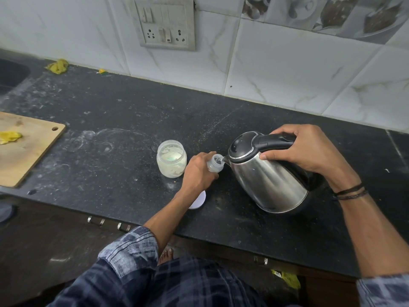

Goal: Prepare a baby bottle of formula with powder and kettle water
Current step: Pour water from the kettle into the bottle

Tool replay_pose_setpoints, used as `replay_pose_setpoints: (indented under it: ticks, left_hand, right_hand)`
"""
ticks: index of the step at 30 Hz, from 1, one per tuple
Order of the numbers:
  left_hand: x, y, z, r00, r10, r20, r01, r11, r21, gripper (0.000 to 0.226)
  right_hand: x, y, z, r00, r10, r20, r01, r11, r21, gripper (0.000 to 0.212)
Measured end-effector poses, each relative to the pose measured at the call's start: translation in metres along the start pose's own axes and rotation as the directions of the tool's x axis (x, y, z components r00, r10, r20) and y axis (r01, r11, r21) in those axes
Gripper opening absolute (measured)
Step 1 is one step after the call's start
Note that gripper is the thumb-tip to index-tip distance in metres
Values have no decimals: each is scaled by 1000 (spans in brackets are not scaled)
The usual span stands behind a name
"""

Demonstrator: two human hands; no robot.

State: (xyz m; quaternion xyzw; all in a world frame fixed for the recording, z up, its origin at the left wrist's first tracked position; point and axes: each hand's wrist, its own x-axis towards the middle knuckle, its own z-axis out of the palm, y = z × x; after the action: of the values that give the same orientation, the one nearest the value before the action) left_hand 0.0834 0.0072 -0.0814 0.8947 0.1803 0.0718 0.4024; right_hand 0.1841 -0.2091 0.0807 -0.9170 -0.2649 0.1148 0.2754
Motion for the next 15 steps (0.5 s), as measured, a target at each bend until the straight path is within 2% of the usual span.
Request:
replay_pose_setpoints:
  ticks: [15]
  left_hand:
    - [0,0,-2,1000,-1,3,1,1000,17,50]
  right_hand:
    - [0,0,0,1000,0,-3,0,1000,-2,41]
